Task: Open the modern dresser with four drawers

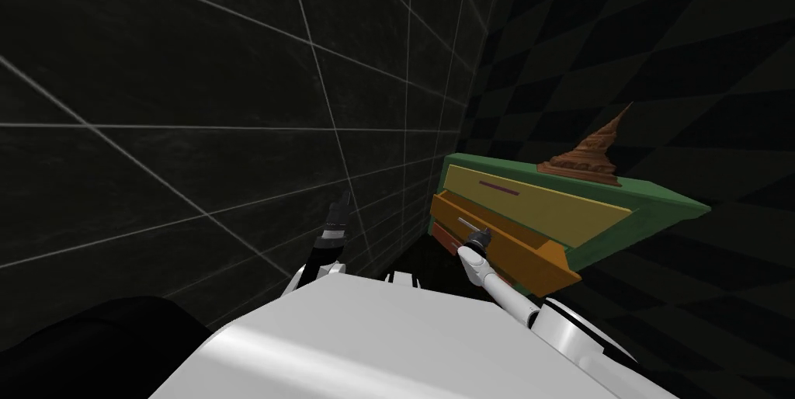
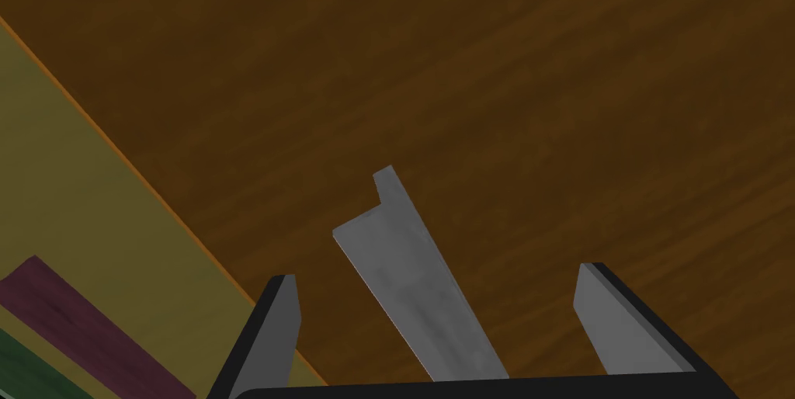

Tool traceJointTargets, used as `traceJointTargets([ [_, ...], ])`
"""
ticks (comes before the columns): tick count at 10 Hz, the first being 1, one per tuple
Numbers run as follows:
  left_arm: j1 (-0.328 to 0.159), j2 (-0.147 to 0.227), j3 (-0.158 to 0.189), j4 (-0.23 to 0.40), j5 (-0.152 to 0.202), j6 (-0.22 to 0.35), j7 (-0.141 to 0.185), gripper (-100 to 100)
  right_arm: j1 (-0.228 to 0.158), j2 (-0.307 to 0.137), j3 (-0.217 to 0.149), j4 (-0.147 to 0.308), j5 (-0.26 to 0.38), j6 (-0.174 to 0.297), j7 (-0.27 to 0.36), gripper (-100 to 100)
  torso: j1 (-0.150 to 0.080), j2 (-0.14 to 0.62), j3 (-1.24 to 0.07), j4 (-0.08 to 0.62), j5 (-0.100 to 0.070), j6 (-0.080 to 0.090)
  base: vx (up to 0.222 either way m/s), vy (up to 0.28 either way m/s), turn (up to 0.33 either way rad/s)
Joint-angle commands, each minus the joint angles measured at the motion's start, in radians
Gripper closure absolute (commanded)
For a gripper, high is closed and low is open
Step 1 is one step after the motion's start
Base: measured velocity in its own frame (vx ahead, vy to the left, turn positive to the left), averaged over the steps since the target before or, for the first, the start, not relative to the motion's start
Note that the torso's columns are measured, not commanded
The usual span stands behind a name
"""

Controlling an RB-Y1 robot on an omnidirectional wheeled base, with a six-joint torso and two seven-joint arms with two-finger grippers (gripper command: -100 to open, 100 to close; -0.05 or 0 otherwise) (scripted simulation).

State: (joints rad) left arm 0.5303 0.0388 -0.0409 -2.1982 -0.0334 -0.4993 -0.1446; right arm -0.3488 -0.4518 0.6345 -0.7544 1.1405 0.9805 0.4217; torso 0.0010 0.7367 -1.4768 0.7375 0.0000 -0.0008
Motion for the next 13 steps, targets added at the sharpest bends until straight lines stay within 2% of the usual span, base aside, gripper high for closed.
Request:
traceJointTargets([
  [1, 0.000, 0.000, 0.000, 0.000, 0.000, 0.000, 0.000, 0, 0.011, -0.046, -0.047, -0.009, -0.031, -0.022, 0.019, -100, 0.002, 0.003, 0.002, 0.001, 0.001, -0.001, -0.074, 0.039, 0.151],
  [2, 0.000, 0.000, 0.000, 0.000, 0.000, 0.000, 0.000, 0, 0.011, -0.046, -0.047, -0.009, -0.031, -0.022, 0.019, -100, 0.000, 0.003, 0.002, 0.002, 0.001, 0.001, -0.040, 0.014, -0.030],
  [7, 0.000, 0.000, 0.000, 0.000, 0.000, 0.000, 0.000, 0, 0.052, -0.193, -0.198, -0.015, -0.122, -0.086, 0.060, -100, 0.000, 0.003, 0.002, 0.001, 0.000, 0.001, -0.102, 0.063, 0.340],
  [9, 0.000, 0.000, 0.000, 0.000, 0.000, 0.000, 0.000, 0, 0.052, -0.193, -0.198, -0.015, -0.122, -0.086, 0.060, -100, 0.002, 0.002, 0.001, 0.003, 0.005, 0.004, -0.033, 0.051, 0.026],
  [10, 0.000, 0.000, 0.000, 0.000, 0.000, 0.000, 0.000, 0, 0.060, -0.222, -0.228, -0.017, -0.140, -0.099, 0.069, -100, 0.000, 0.002, 0.001, 0.003, 0.005, 0.005, -0.019, 0.023, 0.190],
  [12, 0.000, 0.000, 0.000, 0.000, 0.000, 0.000, 0.000, 0, 0.058, -0.211, -0.220, -0.003, -0.136, -0.102, 0.060, -100, 0.005, 0.006, 0.003, 0.006, 0.006, 0.000, -0.019, 0.009, 0.071],
  [13, 0.000, 0.000, 0.000, 0.000, 0.000, 0.000, 0.000, 0, 0.060, -0.211, -0.221, -0.005, -0.139, -0.103, 0.065, 0, 0.005, 0.006, 0.003, 0.005, 0.005, 0.001, 0.000, 0.000, 0.000],
])
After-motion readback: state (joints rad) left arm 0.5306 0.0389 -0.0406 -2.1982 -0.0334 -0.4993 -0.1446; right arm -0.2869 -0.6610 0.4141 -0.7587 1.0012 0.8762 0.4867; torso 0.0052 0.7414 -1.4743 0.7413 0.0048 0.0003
